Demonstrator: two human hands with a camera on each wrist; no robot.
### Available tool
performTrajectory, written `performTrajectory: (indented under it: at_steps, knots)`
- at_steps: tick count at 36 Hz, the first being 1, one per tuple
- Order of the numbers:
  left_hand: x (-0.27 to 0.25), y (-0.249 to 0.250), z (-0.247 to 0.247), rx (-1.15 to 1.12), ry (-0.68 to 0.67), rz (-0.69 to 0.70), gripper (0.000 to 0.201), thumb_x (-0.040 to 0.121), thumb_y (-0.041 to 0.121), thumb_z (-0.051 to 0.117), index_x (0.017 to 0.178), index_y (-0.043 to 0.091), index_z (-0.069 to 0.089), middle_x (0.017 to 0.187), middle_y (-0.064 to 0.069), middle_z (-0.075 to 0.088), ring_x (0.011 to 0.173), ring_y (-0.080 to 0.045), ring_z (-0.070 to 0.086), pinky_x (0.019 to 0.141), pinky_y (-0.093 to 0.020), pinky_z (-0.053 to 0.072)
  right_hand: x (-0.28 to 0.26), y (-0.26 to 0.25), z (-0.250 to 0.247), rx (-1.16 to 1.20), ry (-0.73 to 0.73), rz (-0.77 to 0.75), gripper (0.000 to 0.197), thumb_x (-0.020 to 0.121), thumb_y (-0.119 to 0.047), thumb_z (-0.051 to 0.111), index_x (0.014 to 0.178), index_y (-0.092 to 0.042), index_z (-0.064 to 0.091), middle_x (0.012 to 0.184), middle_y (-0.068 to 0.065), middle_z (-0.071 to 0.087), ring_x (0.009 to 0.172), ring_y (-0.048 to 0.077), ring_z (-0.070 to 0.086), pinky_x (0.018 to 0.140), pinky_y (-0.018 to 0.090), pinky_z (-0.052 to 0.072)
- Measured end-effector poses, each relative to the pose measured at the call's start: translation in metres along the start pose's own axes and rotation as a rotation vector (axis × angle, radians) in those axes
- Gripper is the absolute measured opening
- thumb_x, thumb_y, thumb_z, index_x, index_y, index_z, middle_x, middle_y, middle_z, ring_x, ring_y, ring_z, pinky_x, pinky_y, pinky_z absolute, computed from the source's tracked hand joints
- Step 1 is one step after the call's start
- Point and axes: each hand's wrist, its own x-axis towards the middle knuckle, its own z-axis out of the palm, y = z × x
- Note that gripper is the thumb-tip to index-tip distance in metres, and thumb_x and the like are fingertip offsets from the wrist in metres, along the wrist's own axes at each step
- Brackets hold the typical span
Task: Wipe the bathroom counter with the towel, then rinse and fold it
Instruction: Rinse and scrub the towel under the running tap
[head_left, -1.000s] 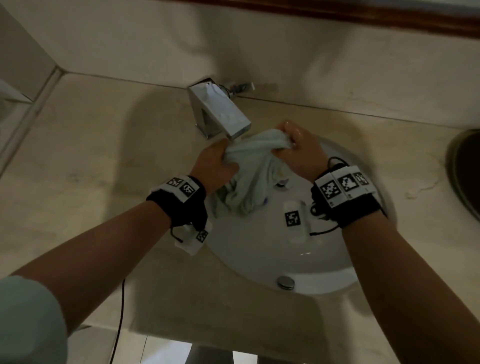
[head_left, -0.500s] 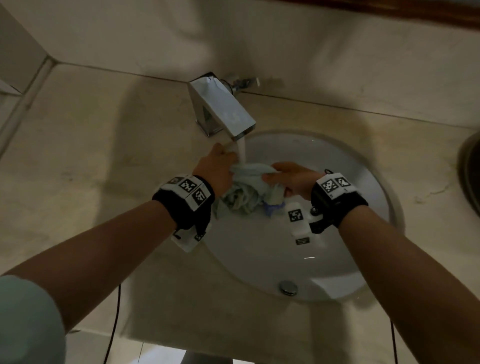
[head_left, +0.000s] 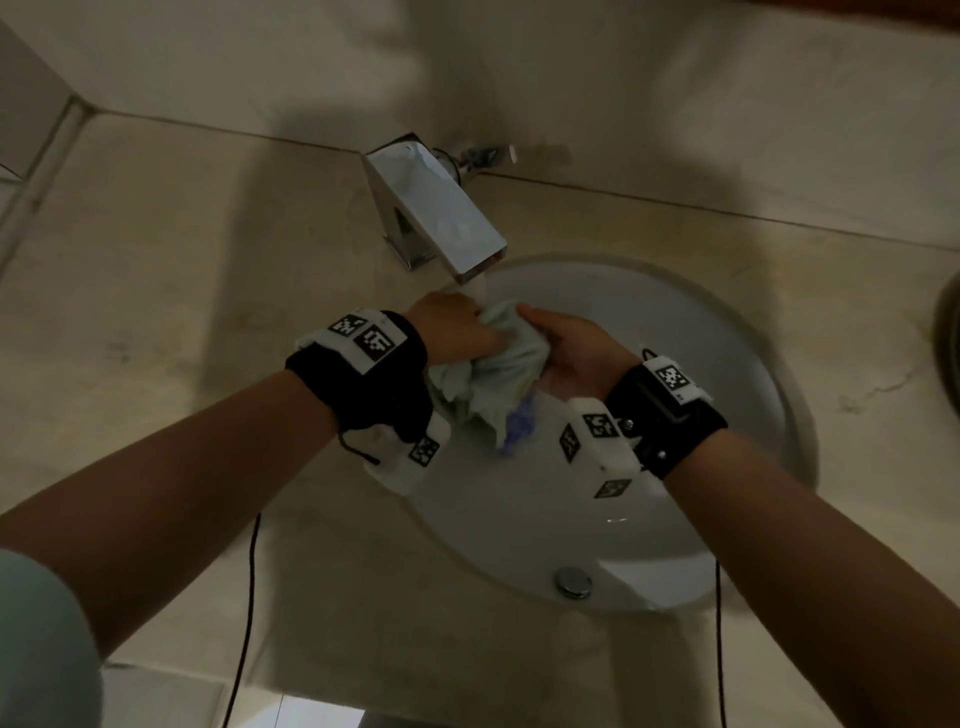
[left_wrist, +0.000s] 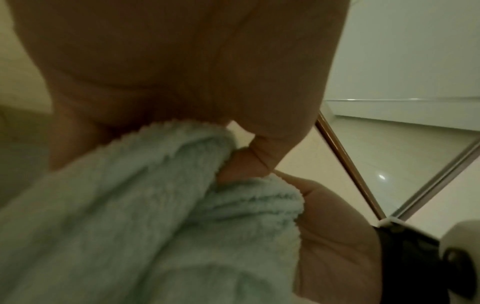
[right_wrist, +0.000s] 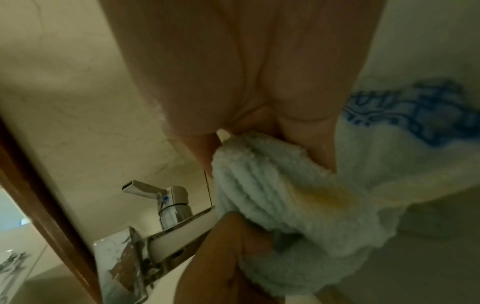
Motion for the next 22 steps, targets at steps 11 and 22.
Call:
performTrajectory:
  at_steps: [11, 22]
  knots:
    - [-0.001, -0.013, 0.015, 0.007, 0.210, 0.006, 0.021, 0.093, 0.027, 0.051, 0.105, 0.009, 0.048, 0.101, -0.007, 0.048, 0.093, -0.023, 0.050, 0.079, -0.032, 0.041, 0.017, 0.007, -0.015, -0.149, 0.195, -0.109, 0.022, 0.101, -0.020, 0.043, 0.101, -0.007, 0.061, 0.099, 0.011, 0.069, 0.087, 0.025, 0.067, 0.081, 0.039, 0.055]
    - [0.026, -0.016, 0.068, 0.608, -0.169, -0.032, 0.109, 0.079, 0.049, 0.065, 0.151, 0.011, -0.007, 0.158, -0.013, -0.004, 0.147, -0.033, -0.001, 0.121, -0.045, 0.007, 0.031, 0.041, -0.020, -1.890, 0.118, 0.089, 0.115, 0.077, -0.064, 0.063, 0.151, -0.019, -0.013, 0.158, 0.004, -0.016, 0.146, 0.031, -0.012, 0.119, 0.046, 0.000]
